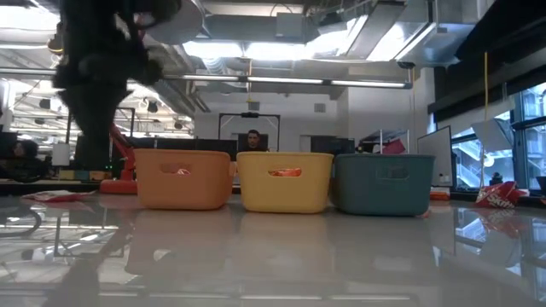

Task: Sort candy
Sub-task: Put the pink candy into the blue bin

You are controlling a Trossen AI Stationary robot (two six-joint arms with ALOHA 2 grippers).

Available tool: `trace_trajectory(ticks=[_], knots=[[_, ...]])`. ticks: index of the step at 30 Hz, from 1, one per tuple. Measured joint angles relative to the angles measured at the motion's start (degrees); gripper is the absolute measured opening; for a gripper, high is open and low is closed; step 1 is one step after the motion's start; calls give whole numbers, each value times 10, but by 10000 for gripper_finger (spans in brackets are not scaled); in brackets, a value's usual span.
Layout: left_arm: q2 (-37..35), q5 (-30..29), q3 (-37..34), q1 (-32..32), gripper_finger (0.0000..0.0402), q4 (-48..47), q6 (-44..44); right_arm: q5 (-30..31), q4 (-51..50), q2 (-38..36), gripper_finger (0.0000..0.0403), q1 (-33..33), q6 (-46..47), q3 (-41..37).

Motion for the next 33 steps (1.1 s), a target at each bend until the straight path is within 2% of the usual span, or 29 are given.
trace_trajectory(ticks=[3,11,15,19,33], knots=[[0,27,-20,25,196,5,-9,1,-2,0,0,0,-6,-8],[0,42,-62,70,196,14,-14,17,-3,0,0,0,-22,-14],[0,45,-91,73,196,73,-15,11,-3,0,0,0,-29,-14],[0,74,-121,73,196,118,-11,11,-3,0,0,0,-30,-14],[0,74,-157,73,196,148,-14,11,1,0,0,0,-31,-14]])
